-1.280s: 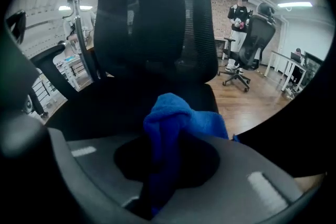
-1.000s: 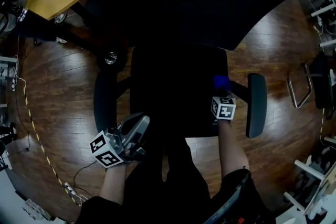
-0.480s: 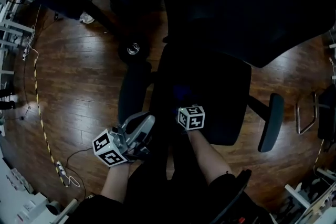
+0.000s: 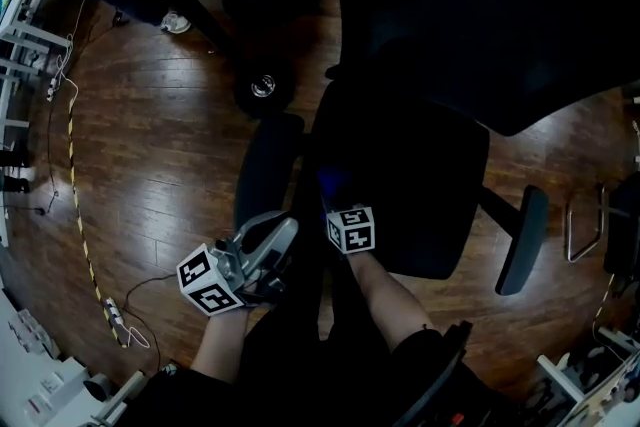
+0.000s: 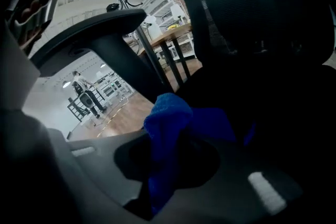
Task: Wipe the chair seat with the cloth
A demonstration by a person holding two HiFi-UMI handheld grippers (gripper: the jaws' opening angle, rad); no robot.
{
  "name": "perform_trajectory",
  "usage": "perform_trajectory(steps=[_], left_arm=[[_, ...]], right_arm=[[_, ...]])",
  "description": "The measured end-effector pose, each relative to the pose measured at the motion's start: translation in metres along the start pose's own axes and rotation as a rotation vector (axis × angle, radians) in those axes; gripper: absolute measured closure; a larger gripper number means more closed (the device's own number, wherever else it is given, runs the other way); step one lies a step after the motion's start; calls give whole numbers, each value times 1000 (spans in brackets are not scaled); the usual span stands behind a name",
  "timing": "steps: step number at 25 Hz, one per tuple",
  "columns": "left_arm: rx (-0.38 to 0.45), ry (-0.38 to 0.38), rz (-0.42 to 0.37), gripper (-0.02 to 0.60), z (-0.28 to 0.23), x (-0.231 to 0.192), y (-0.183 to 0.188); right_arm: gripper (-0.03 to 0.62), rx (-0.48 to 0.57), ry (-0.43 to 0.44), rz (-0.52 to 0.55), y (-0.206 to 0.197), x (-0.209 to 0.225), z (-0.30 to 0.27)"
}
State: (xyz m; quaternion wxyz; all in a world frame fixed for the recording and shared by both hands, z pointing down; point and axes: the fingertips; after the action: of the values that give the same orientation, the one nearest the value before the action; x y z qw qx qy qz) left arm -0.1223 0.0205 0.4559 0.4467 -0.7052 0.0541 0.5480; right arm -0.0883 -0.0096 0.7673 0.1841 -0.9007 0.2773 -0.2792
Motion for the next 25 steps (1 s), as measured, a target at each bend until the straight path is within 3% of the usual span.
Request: perform_trajectory(steps=[8, 11, 14, 23, 25], left_arm=[[-96, -81, -4, 581, -41, 7, -11], [-136, -127, -2, 581, -58, 11, -16], [-175, -150, 1, 581, -73, 15, -24], [-202, -177, -20, 581, -89, 25, -28], [-186, -163, -18, 581, -83, 23, -26]], right_arm=[[533, -27, -277, -131, -77, 150, 104], [533, 1, -398, -237, -106, 206, 161], [533, 40, -468, -331, -123, 234, 210], [533, 68, -417, -426, -136, 250, 222], [533, 77, -349, -456, -133, 239, 212]])
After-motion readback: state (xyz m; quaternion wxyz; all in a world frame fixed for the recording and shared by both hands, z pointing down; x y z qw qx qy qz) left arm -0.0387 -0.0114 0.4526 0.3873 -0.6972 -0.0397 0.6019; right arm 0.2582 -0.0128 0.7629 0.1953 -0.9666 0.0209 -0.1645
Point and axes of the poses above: the fingertips, and each gripper's own axes: z backward along the fingers, x to its right, y out of its top, and after that the axes turned 13 degrees about -x, right-handed
